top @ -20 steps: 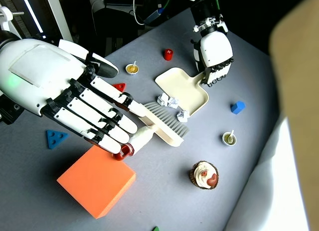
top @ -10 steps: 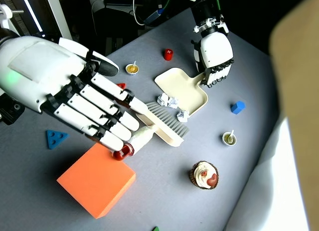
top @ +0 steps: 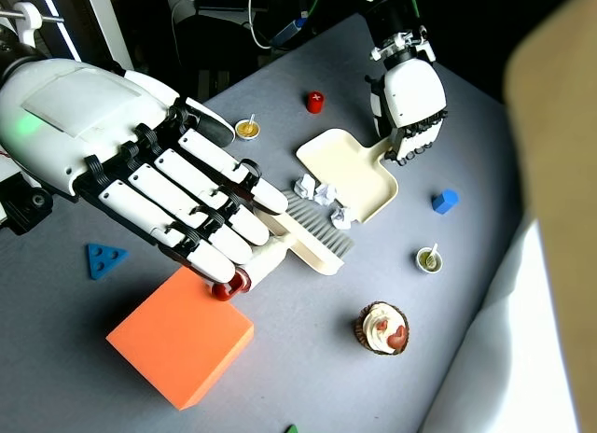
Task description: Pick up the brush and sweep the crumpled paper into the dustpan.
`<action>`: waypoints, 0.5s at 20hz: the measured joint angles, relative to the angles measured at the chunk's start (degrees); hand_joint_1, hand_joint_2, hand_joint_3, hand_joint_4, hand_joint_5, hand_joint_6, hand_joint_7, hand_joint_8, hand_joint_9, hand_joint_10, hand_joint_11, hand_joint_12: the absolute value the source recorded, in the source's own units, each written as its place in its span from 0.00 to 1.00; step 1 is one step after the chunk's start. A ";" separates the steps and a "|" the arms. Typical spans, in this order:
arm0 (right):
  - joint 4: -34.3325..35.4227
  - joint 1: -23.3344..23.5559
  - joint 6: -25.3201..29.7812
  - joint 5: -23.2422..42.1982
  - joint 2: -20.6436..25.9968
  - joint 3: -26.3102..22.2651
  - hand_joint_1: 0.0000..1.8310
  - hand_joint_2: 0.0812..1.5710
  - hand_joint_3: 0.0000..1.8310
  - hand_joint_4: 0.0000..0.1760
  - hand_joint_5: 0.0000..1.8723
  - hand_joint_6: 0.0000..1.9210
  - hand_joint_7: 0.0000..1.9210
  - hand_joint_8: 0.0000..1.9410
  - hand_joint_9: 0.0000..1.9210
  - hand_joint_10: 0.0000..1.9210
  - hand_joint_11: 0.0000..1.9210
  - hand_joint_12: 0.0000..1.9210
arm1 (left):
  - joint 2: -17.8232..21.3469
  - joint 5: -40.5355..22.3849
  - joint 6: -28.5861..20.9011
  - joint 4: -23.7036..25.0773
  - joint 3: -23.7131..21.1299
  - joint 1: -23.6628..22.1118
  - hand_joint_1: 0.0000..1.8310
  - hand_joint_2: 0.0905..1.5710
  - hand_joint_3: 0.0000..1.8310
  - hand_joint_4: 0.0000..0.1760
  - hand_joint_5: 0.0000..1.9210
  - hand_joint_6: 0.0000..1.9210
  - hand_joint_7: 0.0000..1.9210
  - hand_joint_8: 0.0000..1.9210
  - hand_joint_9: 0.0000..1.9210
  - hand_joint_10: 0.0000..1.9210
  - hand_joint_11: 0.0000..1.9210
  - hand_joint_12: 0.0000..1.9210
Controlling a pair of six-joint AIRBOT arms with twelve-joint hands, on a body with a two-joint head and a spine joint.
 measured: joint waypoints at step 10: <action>-0.07 -2.29 -5.90 -3.87 -4.63 0.02 0.25 0.69 0.00 0.00 0.09 0.00 0.10 0.00 0.11 0.00 0.14 0.00 | -0.26 0.22 -6.03 7.69 0.55 0.28 0.82 0.65 0.00 0.00 0.53 0.42 0.59 0.28 0.56 0.44 0.46 0.77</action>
